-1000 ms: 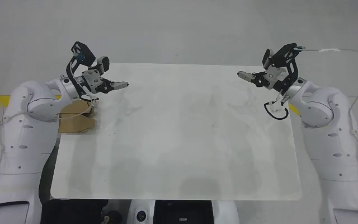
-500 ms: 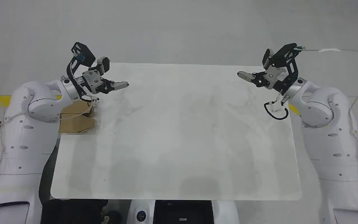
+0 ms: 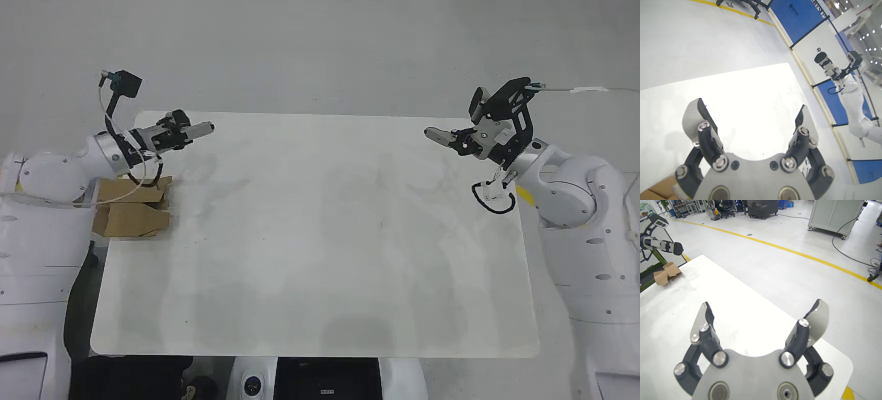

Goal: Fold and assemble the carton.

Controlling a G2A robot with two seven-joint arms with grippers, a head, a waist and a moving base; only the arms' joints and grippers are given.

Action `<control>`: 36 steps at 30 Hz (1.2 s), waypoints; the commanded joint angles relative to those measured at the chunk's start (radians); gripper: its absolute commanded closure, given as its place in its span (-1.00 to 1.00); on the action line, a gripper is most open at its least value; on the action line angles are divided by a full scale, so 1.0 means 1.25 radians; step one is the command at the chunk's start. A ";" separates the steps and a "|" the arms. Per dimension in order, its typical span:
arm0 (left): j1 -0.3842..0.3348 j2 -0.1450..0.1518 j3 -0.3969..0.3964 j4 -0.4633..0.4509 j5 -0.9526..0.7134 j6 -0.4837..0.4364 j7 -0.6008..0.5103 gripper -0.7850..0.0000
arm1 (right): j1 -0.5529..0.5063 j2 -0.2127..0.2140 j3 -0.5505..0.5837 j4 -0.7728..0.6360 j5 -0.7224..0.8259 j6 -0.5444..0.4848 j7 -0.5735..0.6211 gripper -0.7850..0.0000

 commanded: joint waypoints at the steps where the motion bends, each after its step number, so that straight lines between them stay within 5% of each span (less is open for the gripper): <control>1: 0.001 0.001 -0.006 0.011 -0.040 0.020 -0.016 -1.00 | 0.000 0.000 0.000 0.000 0.000 0.000 0.000 -1.00; 8: 0.011 0.006 -0.043 0.064 -0.172 0.103 -0.048 -1.00 | 0.000 0.000 0.000 0.000 0.000 0.000 0.000 -1.00; 22: 0.092 0.029 -0.197 0.112 -0.266 0.203 0.077 -1.00 | 0.000 0.000 0.000 0.000 0.000 0.000 0.000 -1.00; 36: 0.231 0.046 -0.348 0.054 -0.251 0.262 0.250 -1.00 | 0.000 0.000 0.000 0.000 0.000 0.000 0.000 -1.00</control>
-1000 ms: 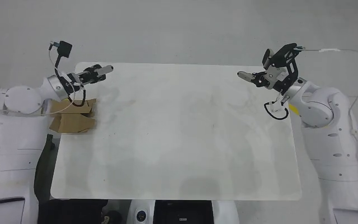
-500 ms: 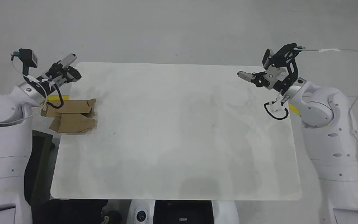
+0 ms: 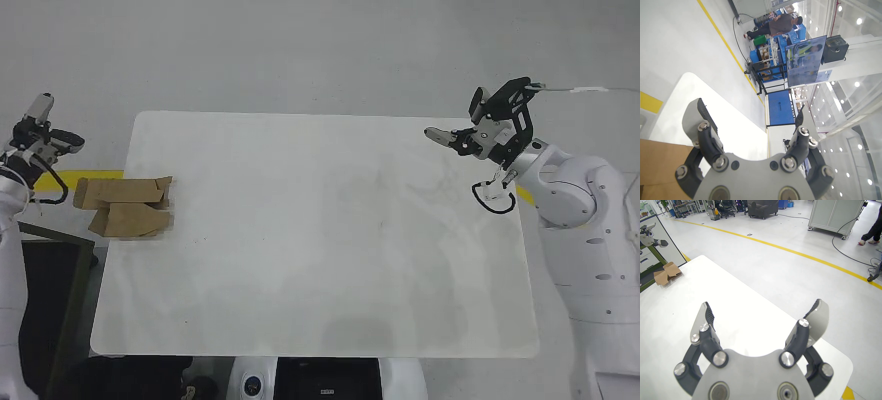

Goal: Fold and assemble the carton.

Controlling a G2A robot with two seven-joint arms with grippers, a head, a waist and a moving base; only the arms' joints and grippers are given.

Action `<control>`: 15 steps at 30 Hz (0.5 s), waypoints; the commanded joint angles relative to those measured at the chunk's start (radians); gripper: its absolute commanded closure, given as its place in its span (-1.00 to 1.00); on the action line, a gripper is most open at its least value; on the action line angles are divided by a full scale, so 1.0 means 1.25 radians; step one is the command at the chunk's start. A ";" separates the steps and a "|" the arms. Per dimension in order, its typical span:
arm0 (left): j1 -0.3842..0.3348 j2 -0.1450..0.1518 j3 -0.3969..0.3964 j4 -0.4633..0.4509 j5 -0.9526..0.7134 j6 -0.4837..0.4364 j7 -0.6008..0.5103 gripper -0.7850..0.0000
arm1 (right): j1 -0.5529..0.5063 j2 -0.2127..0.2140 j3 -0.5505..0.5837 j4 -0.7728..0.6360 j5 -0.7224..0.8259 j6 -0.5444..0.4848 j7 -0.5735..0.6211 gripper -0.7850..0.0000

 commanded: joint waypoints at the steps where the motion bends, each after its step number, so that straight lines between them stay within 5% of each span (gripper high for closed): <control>1: 0.021 0.001 -0.011 -0.010 0.021 0.005 0.031 -1.00 | 0.000 0.000 0.000 0.000 0.000 0.000 0.000 -1.00; 15: 0.090 -0.006 -0.013 -0.040 0.060 0.025 0.126 -1.00 | 0.000 0.000 0.000 0.000 0.000 0.000 0.000 -1.00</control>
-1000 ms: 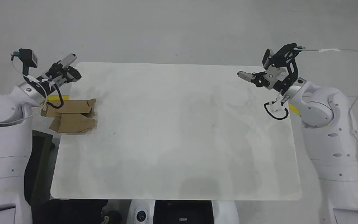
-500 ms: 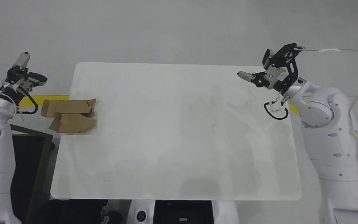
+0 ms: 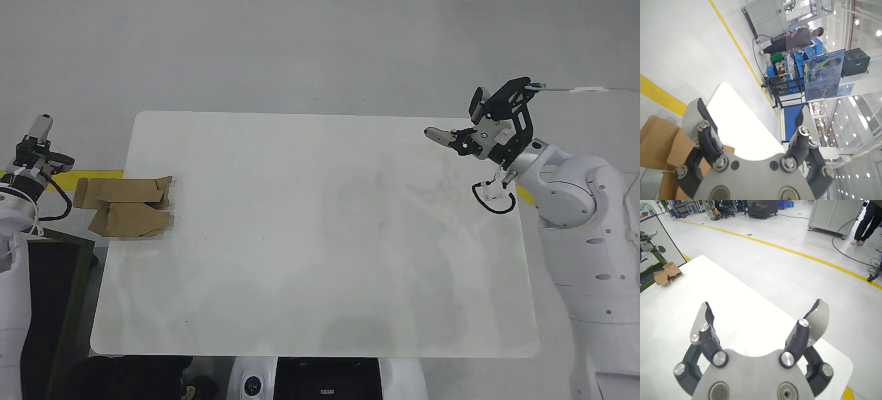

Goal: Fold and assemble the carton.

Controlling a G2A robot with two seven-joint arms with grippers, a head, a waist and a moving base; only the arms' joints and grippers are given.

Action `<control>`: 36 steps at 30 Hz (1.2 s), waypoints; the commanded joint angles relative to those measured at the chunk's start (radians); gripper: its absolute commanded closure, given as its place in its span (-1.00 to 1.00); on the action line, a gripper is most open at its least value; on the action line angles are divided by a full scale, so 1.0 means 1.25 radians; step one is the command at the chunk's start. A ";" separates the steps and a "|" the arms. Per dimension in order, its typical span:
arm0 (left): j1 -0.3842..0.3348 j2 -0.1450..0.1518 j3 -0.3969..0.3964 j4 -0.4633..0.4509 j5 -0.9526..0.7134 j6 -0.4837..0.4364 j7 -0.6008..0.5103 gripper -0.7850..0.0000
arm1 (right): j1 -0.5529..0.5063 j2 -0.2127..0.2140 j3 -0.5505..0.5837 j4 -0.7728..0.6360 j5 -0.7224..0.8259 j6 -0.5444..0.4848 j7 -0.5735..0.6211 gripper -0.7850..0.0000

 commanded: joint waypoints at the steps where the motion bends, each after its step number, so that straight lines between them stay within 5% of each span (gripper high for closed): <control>1: 0.000 0.000 0.000 0.000 0.000 0.000 0.000 -1.00 | 0.000 0.000 0.000 0.000 0.000 0.000 0.000 -1.00; 12: -0.003 -0.005 -0.007 0.017 -0.045 0.083 0.030 -1.00 | 0.000 0.000 0.000 0.000 0.000 0.000 0.000 -1.00; 24: 0.024 -0.012 -0.074 0.159 -0.144 0.039 0.084 -1.00 | 0.000 0.000 0.000 0.000 0.000 0.000 0.000 -1.00; 36: 0.076 -0.014 -0.052 0.204 -0.060 0.014 0.059 -1.00 | 0.000 0.000 0.000 0.000 0.000 0.000 0.000 -1.00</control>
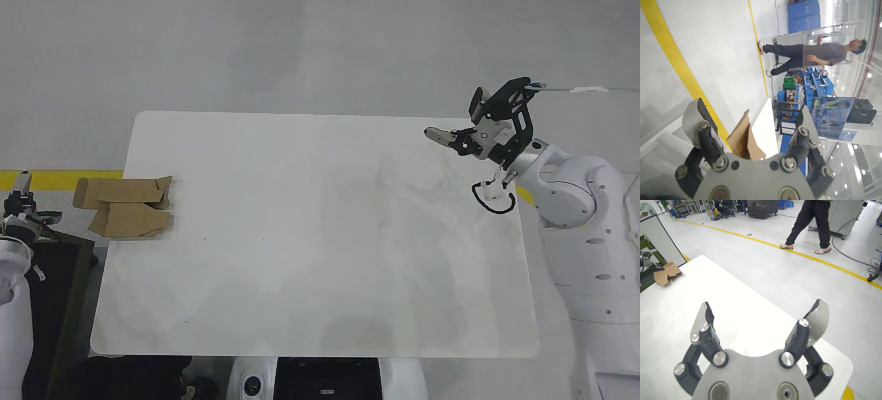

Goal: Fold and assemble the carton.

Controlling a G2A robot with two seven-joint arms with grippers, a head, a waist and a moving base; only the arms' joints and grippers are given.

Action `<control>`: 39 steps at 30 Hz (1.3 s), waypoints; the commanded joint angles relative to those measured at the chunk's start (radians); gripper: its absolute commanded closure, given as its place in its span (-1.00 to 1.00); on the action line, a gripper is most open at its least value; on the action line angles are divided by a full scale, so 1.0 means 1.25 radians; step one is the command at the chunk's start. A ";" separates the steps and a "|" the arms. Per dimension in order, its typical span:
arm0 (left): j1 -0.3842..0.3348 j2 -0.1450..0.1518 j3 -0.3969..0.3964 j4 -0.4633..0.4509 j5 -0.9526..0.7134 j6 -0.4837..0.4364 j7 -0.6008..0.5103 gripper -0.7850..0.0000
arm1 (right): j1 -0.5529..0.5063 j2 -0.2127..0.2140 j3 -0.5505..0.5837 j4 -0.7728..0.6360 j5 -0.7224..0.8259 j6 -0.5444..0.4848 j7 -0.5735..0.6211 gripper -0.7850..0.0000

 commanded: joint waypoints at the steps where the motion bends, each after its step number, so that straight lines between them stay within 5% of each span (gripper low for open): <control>1: 0.005 0.003 -0.002 0.008 0.018 0.003 -0.020 -1.00 | 0.000 0.000 0.000 0.000 0.000 0.000 0.000 -1.00; 12: -0.004 0.012 0.016 0.043 0.063 -0.025 -0.183 -1.00 | 0.000 0.000 0.000 0.000 0.000 0.000 0.000 -1.00; 14: -0.015 0.012 0.026 0.050 0.062 -0.030 -0.198 -0.67 | 0.000 0.000 0.000 0.000 0.000 0.000 0.000 -1.00; 16: -0.027 0.011 0.035 0.056 0.061 -0.036 -0.215 0.00 | 0.000 0.000 0.000 0.000 0.000 0.000 0.000 -1.00; 22: -0.065 0.008 0.060 0.087 0.065 -0.043 -0.219 0.28 | 0.000 0.000 0.000 0.000 0.000 0.000 0.000 -1.00; 25: -0.085 0.007 0.070 0.105 0.058 -0.041 -0.226 1.00 | 0.000 0.000 0.000 0.000 0.000 0.000 0.000 -1.00; 39: -0.137 0.006 0.059 0.061 -0.063 0.014 -0.305 1.00 | 0.000 0.000 0.000 0.000 0.000 0.000 0.000 -1.00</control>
